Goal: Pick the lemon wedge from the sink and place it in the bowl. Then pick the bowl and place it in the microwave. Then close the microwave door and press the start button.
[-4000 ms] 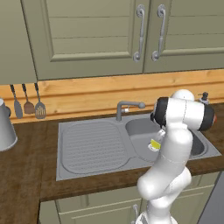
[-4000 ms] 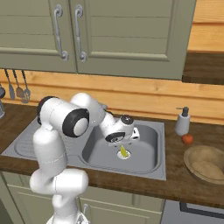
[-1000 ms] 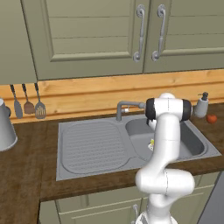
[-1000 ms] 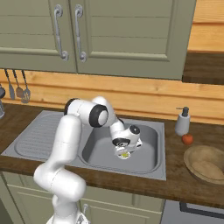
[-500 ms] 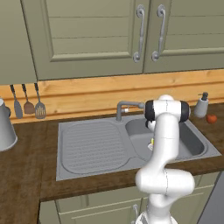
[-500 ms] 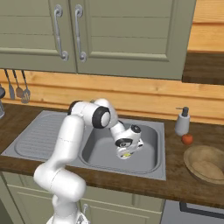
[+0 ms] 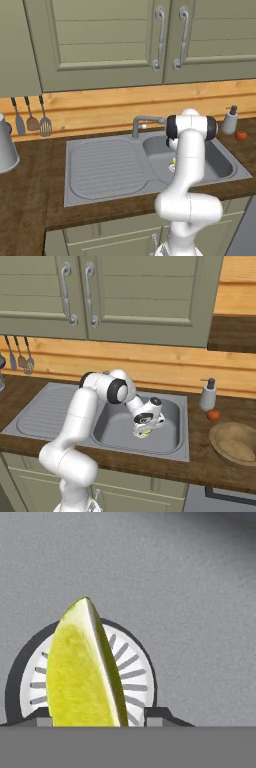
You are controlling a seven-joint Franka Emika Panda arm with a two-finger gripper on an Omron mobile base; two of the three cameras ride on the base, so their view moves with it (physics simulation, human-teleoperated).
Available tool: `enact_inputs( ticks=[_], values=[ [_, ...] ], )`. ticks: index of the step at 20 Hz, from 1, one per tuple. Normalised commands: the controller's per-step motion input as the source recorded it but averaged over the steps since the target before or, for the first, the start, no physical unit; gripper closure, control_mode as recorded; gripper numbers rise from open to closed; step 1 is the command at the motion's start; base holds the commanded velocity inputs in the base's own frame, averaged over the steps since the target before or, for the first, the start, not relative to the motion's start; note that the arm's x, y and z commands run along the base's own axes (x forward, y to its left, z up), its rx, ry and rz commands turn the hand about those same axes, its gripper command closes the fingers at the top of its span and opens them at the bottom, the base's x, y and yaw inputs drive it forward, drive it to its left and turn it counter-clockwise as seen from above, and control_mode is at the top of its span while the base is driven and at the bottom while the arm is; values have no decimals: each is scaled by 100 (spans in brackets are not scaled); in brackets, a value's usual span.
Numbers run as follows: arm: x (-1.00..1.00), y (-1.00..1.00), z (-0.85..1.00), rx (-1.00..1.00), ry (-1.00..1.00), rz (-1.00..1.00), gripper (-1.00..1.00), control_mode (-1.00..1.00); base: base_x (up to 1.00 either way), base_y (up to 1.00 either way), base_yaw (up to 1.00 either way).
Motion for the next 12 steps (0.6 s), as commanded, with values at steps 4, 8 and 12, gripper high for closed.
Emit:
enact_inputs(
  ticks=[4,8,12],
  values=[
    [-57,5,-12,4,-11,0,100,-100,0,0,0],
    [-95,0,52,7,-30,0,100,-100,0,0,0],
    [-99,0,97,6,-36,0,100,-100,0,0,0]
  ],
)
